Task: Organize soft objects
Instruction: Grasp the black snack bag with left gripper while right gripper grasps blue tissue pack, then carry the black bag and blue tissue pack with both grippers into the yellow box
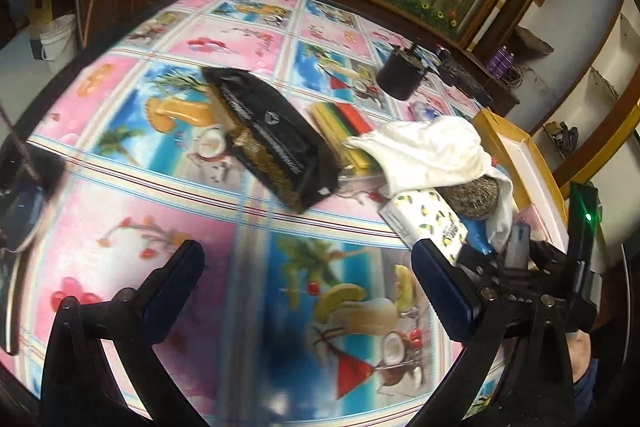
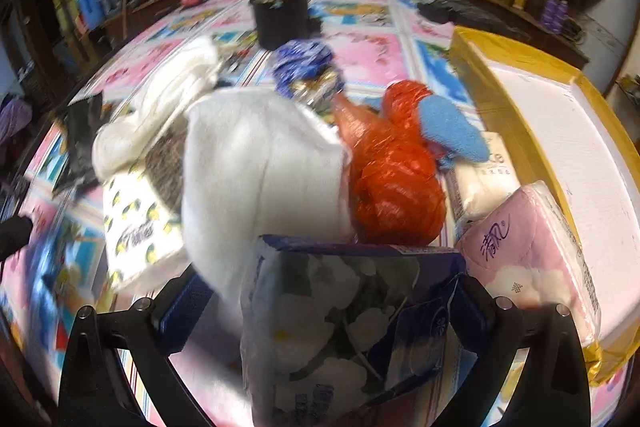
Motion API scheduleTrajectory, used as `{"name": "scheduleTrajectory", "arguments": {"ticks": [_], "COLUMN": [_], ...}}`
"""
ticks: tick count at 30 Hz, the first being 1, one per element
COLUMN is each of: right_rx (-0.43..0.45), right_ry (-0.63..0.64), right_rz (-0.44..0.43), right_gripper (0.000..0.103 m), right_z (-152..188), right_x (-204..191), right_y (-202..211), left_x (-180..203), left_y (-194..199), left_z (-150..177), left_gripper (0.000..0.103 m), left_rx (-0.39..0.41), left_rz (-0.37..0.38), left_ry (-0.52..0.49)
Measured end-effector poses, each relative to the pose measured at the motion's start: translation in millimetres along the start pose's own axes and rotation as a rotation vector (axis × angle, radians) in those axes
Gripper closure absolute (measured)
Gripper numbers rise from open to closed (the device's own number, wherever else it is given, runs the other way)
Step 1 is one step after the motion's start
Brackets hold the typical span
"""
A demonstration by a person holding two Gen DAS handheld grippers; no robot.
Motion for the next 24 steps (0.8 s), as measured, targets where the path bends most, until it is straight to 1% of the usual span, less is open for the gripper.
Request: {"name": "scheduleTrajectory", "arguments": {"ticks": [5,6,8,9,10,12,15,16,17,19,20,21,22,23,24], "right_rx": [-0.045,-0.048,-0.044,-0.047,-0.045,-0.044,-0.040,-0.039,-0.035,-0.023,-0.013,0.000,0.013,0.020,0.022], "right_ry": [0.106,0.118,0.137,0.144,0.149,0.161,0.165,0.174,0.178,0.195,0.207,0.220,0.233,0.246,0.258], "right_rz": [-0.104,-0.148,-0.243,-0.268,-0.282,-0.323,-0.389,-0.406,-0.416,-0.432,-0.439,-0.442,-0.439,-0.439,-0.439], "right_gripper": [0.005,0.010,0.017,0.021,0.022,0.033,0.040,0.040,0.040,0.040,0.040,0.040,0.040,0.039,0.039], "right_z": [15,18,25,27,29,32,37,39,41,44,46,48,51,53,54], "right_x": [-10,-11,-11,-10,-6,1,11,15,21,25,26,27,23,24,24], "right_y": [20,26,38,43,46,53,62,66,70,76,80,84,87,89,91], "left_x": [-12,-11,-11,-9,-8,-8,-14,-15,-17,-17,-14,-10,-6,-2,1], "left_y": [-10,-13,-20,-23,-26,-35,-55,-61,-70,-83,-86,-85,-86,-86,-85], "left_z": [-17,-23,-35,-43,-49,-60,-75,-77,-80,-82,-83,-84,-82,-82,-79], "left_gripper": [0.000,0.000,0.000,0.000,0.000,0.000,0.000,0.000,0.000,0.013,0.013,0.022,0.042,0.045,0.045], "left_rx": [-0.028,-0.032,-0.033,-0.032,-0.027,-0.031,-0.052,-0.064,-0.083,-0.118,-0.109,-0.087,-0.089,-0.085,-0.081], "left_rz": [0.001,-0.007,-0.031,-0.043,-0.060,-0.125,-0.174,-0.171,-0.151,-0.158,-0.168,-0.160,-0.146,-0.157,-0.158], "left_ry": [0.069,0.084,0.103,0.107,0.105,0.112,0.151,0.166,0.177,0.183,0.168,0.141,0.124,0.100,0.078]}}
Point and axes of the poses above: each gripper's, at about its wrist camera, not at the fingertips, and y roughly against the way its jaws point, x to its right, z to its underside, the point moved 1 cm from there along -y, roughly the way its jaws point, and after that the axes turned 11 degrees about -z, right-handed, at the moved point
